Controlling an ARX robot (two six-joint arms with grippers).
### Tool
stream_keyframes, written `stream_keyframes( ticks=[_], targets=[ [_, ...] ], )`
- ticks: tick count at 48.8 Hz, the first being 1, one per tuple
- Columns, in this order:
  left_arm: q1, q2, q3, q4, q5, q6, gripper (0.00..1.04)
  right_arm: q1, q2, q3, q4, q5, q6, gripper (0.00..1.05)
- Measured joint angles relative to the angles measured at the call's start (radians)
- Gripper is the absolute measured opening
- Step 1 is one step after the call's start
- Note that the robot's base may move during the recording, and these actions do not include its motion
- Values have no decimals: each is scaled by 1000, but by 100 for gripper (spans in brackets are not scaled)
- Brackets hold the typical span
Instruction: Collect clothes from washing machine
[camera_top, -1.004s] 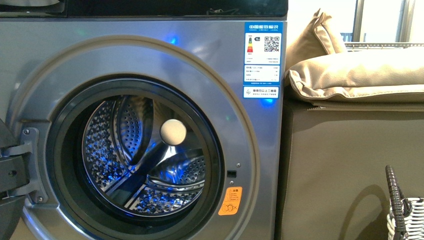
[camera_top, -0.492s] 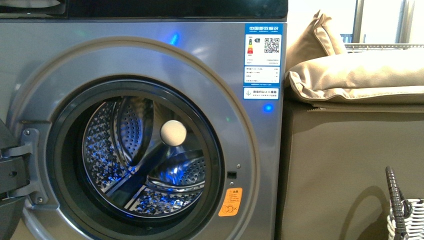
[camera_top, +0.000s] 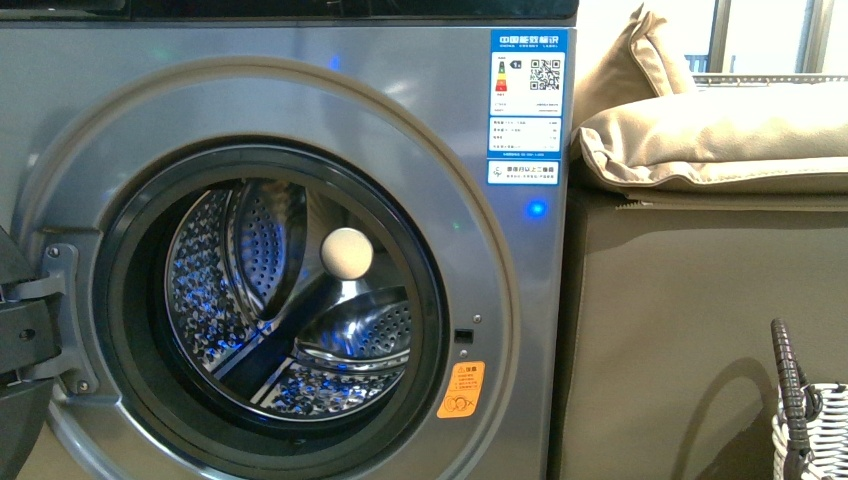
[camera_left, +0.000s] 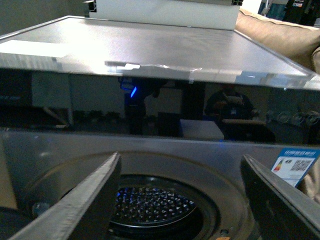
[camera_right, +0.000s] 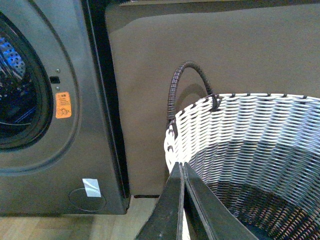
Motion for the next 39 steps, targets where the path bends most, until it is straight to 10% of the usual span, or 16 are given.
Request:
stream_keyframes(
  ticks=[18,39],
  targets=[
    [166,-537,-1052,473,167,20,2,0,0,0,0,0,0,2],
    [324,-757,-1468,632,327,24,4,0,0,0,0,-1,0,2]
  ],
)
